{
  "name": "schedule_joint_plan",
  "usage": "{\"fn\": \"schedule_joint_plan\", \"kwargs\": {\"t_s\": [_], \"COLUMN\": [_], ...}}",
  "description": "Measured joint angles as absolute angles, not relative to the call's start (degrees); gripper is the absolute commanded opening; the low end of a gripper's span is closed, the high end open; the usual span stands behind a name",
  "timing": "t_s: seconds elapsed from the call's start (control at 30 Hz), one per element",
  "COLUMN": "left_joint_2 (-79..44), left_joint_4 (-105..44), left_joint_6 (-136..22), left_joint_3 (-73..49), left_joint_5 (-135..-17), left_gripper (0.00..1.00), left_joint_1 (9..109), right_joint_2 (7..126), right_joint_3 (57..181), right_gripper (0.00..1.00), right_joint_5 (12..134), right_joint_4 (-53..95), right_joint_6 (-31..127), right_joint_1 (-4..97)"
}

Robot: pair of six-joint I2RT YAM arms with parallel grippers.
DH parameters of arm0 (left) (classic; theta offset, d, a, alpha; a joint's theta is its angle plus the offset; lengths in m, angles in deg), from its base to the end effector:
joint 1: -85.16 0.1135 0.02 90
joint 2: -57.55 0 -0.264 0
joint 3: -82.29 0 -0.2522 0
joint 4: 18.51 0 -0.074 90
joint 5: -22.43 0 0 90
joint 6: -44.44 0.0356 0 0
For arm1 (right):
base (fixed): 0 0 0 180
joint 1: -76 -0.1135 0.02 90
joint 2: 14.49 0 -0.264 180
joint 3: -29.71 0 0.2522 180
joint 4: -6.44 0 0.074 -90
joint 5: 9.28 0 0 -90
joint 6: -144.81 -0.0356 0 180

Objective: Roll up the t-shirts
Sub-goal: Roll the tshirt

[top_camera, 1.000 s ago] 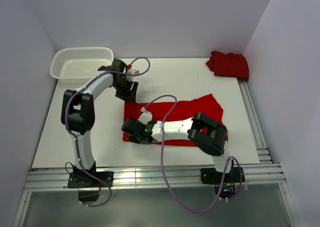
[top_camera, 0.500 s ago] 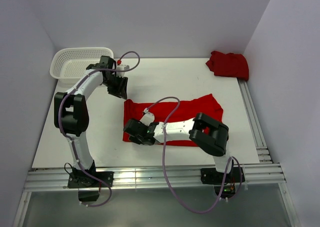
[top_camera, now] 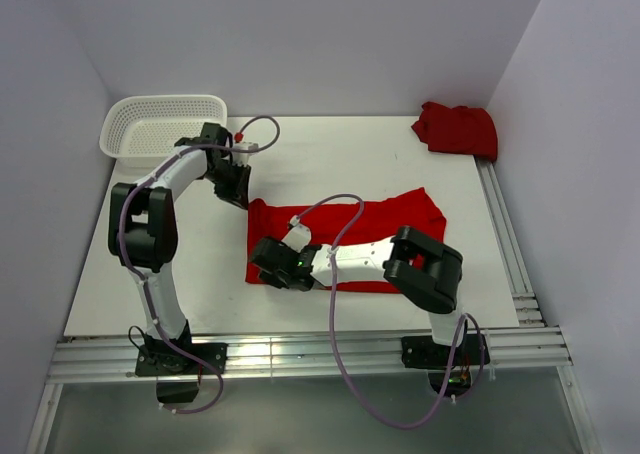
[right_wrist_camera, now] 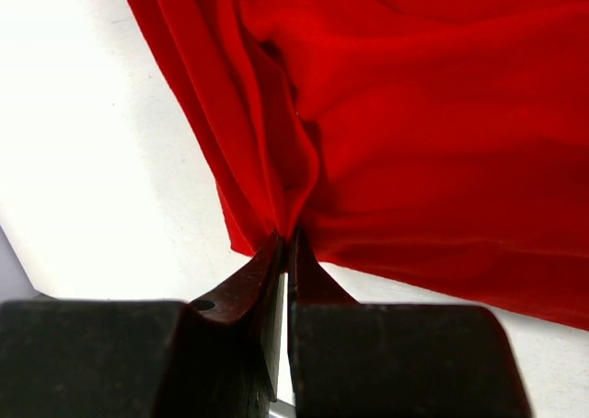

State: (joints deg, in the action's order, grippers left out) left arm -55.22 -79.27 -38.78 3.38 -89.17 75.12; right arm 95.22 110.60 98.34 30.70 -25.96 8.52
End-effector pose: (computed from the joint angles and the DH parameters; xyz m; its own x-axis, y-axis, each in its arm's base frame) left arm 0.3930 -0.0829 0.2038 -0.9002 0.2708 -0.3410 0.3804 0.8703 -0.3129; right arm 0.1612 0.3606 0.1542 -0.8494 0.4076 -0.3352 0.1722 0.8144 0.5541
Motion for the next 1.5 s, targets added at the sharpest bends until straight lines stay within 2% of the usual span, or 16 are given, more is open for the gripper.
{"fn": "schedule_joint_plan", "kwargs": {"t_s": [0.1,0.13,0.33,0.43,0.7,0.93,1.07,1.37,1.5], "left_joint_2": [-55.6,-55.7,-57.5,-57.9,-58.0,-58.6,-58.7,-59.8,-60.2], "left_joint_4": [-78.4,-78.3,-77.5,-77.5,-77.5,-77.3,-77.4,-77.3,-77.1], "left_joint_6": [-38.8,-38.8,-39.0,-39.0,-39.0,-38.8,-38.7,-38.7,-38.8], "left_joint_3": [3.1,3.0,3.0,3.0,3.0,2.0,1.7,1.7,1.7], "left_joint_5": [-89.2,-89.2,-89.2,-89.2,-89.1,-89.2,-89.2,-89.1,-89.2], "left_gripper": [0.24,0.24,0.24,0.24,0.27,0.27,0.27,0.27,0.31], "left_joint_1": [74.5,74.3,72.2,71.2,69.2,68.7,68.7,68.7,68.7], "right_joint_2": [95.0,94.9,91.4,89.3,86.2,93.5,97.5,101.3,101.8], "right_joint_3": [110.6,110.5,108.7,108.5,109.8,125.0,129.1,123.8,122.7], "right_gripper": [0.18,0.25,0.41,0.45,0.43,0.37,0.36,0.31,0.31], "right_joint_5": [98.3,98.3,99.3,100.2,104.2,106.4,106.3,104.8,104.6], "right_joint_4": [30.4,30.4,30.5,30.9,35.8,41.7,42.4,44.8,45.5], "right_joint_6": [-26.2,-26.3,-26.4,-26.4,-25.0,-18.7,-16.5,-18.4,-19.9], "right_joint_1": [8.6,8.6,8.6,8.5,8.5,8.6,8.7,8.6,7.3]}}
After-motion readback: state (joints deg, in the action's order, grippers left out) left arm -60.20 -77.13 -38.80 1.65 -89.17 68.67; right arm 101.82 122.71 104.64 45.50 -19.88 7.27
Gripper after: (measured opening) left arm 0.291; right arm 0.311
